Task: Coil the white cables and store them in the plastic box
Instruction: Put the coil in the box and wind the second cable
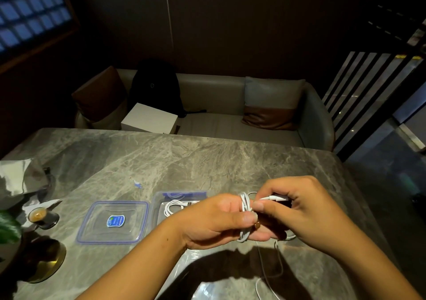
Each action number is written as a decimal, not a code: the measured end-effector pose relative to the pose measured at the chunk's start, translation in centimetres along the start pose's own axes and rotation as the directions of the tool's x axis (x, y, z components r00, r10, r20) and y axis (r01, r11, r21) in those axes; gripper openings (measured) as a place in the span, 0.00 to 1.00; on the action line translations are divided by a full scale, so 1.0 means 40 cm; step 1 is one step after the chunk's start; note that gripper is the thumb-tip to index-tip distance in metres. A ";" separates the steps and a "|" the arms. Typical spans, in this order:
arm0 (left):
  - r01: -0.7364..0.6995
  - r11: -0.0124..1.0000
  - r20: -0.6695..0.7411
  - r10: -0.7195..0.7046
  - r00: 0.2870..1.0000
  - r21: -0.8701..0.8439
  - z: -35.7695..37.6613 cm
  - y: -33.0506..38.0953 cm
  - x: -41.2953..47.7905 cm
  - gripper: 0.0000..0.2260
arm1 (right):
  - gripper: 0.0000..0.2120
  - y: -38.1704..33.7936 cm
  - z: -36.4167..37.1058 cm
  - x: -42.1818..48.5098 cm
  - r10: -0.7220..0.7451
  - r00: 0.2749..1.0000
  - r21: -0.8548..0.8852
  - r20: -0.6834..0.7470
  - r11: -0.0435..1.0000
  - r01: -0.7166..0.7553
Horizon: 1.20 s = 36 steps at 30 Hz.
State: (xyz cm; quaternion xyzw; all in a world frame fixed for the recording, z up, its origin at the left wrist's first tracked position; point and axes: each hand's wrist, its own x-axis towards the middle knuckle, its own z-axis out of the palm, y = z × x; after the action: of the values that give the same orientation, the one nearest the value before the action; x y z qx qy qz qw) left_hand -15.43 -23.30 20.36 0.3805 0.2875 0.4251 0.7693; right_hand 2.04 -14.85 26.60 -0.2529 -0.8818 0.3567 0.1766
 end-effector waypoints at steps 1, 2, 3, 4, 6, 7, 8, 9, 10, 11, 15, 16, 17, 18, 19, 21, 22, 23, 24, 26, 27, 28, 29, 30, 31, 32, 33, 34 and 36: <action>0.007 1.000 0.007 -0.007 1.000 0.028 0.001 0.004 -0.002 0.21 | 0.06 0.001 0.003 0.004 -0.005 1.000 0.000 0.010 1.000 0.005; 0.016 0.997 0.006 -0.017 1.000 0.071 0.001 0.010 -0.004 0.20 | 0.05 0.002 0.005 0.008 -0.010 1.000 0.005 0.017 1.000 0.010; 0.025 0.992 -0.001 -0.025 1.000 0.126 -0.001 0.015 -0.007 0.19 | 0.05 0.006 0.007 0.013 -0.022 1.000 0.012 0.018 1.000 0.022; 0.032 0.982 -0.003 -0.032 0.999 0.184 -0.004 0.020 -0.010 0.20 | 0.05 0.011 0.010 0.015 -0.040 0.999 0.016 0.016 0.999 0.040; 0.039 0.970 0.036 -0.049 0.998 0.238 -0.004 0.027 -0.016 0.21 | 0.04 0.018 0.018 0.020 -0.070 0.997 0.038 0.026 0.997 0.069; 0.038 0.974 0.077 -0.057 0.995 0.222 0.000 0.032 -0.020 0.22 | 0.03 0.023 0.023 0.020 -0.077 0.996 0.080 0.033 0.994 0.075; 0.036 0.981 0.120 -0.060 0.991 0.190 0.005 0.034 -0.022 0.23 | 0.03 0.026 0.028 0.020 -0.075 0.996 0.153 0.042 0.986 0.068; 0.034 0.987 0.156 -0.059 0.986 0.159 0.010 0.034 -0.024 0.24 | 0.04 0.027 0.031 0.020 -0.060 0.997 0.248 0.058 0.968 0.044; 0.030 0.990 0.179 -0.054 0.982 0.135 0.013 0.033 -0.024 0.24 | 0.06 0.027 0.034 0.020 -0.044 0.995 0.335 0.088 0.942 0.012; 0.028 0.993 0.191 -0.050 0.980 0.117 0.016 0.032 -0.023 0.24 | 0.08 0.026 0.035 0.021 -0.037 0.991 0.397 0.125 0.918 -0.016; 0.034 0.995 0.202 -0.052 0.978 0.092 0.014 0.028 -0.025 0.22 | 0.12 0.034 0.046 0.022 -0.025 0.977 0.465 0.213 0.882 -0.078; 0.035 0.997 0.183 -0.047 0.982 0.071 0.009 0.025 -0.025 0.22 | 0.10 0.037 0.049 0.021 -0.004 0.979 0.472 0.203 0.877 -0.094; 0.040 0.999 0.166 -0.043 0.985 0.018 0.003 0.021 -0.025 0.23 | 0.09 0.040 0.053 0.020 0.017 0.983 0.473 0.185 0.875 -0.104; 0.065 0.995 0.138 -0.054 0.989 -0.072 -0.004 0.015 -0.023 0.25 | 0.09 0.043 0.057 0.018 0.033 0.985 0.468 0.168 0.877 -0.109; 0.093 0.981 0.115 -0.074 0.991 -0.168 -0.012 0.010 -0.020 0.27 | 0.08 0.046 0.061 0.017 0.044 0.987 0.465 0.156 0.878 -0.113; 0.108 0.959 0.090 -0.087 0.992 -0.261 -0.023 -0.005 -0.014 0.28 | 0.08 0.051 0.066 0.016 0.055 0.988 0.459 0.141 0.881 -0.115; 0.096 0.957 0.067 -0.081 0.994 -0.274 -0.026 -0.010 -0.012 0.28 | 0.08 0.054 0.068 0.017 0.059 0.989 0.457 0.134 0.882 -0.115; 0.083 0.955 0.046 -0.073 0.996 -0.284 -0.027 -0.011 -0.011 0.28 | 0.08 0.056 0.070 0.018 0.065 0.990 0.461 0.124 0.880 -0.115; 0.065 0.961 0.023 -0.061 0.998 -0.269 -0.025 -0.013 -0.010 0.27 | 0.08 0.060 0.072 0.018 0.071 0.991 0.466 0.111 0.877 -0.115; 0.015 0.973 -0.027 -0.022 0.999 -0.229 -0.019 -0.015 -0.006 0.23 | 0.09 0.066 0.076 0.020 0.093 0.993 0.464 0.079 0.878 -0.119; -0.011 0.976 -0.070 -0.004 0.998 -0.216 -0.016 -0.017 -0.005 0.22 | 0.09 0.069 0.079 0.020 0.102 0.993 0.449 0.062 0.886 -0.119; -0.034 0.978 -0.118 0.010 0.993 -0.206 -0.015 -0.020 -0.003 0.22 | 0.09 0.073 0.082 0.020 0.109 0.993 0.432 0.046 0.894 -0.119; -0.055 0.979 -0.158 0.023 0.987 -0.195 -0.013 -0.022 -0.002 0.22 | 0.09 0.075 0.085 0.020 0.117 0.993 0.423 0.033 0.898 -0.120; -0.073 0.982 -0.197 0.038 0.980 -0.174 -0.012 -0.025 -0.002 0.23 | 0.08 0.077 0.088 0.019 0.126 0.992 0.423 0.018 0.898 -0.122; -0.089 0.986 -0.239 0.053 0.970 -0.140 -0.009 -0.026 -0.003 0.23 | 0.07 0.079 0.090 0.019 0.132 0.991 0.417 -0.001 0.901 -0.119; -0.105 0.989 -0.285 0.072 0.956 -0.102 -0.006 -0.029 -0.002 0.22 | 0.06 0.082 0.093 0.018 0.134 0.991 0.393 -0.030 0.913 -0.112; -0.122 0.990 -0.336 0.093 0.937 -0.067 -0.001 -0.030 0.001 0.21 | 0.06 0.083 0.096 0.018 0.134 0.989 0.354 -0.065 0.930 -0.102; -0.139 0.990 -0.396 0.114 0.911 -0.037 0.004 -0.032 0.007 0.19 | 0.06 0.085 0.099 0.017 0.131 0.986 0.311 -0.101 0.946 -0.094; -0.180 0.983 -0.529 0.176 0.830 0.044 0.008 -0.037 0.017 0.15 | 0.07 0.087 0.108 0.015 0.126 0.978 0.237 -0.167 0.968 -0.084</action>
State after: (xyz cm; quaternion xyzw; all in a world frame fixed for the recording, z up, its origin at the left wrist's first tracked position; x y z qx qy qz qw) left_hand -14.24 -23.32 19.24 0.2705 0.4507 0.5842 0.6184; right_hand 0.56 -14.70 21.22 -0.3087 -0.8005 0.4402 0.2649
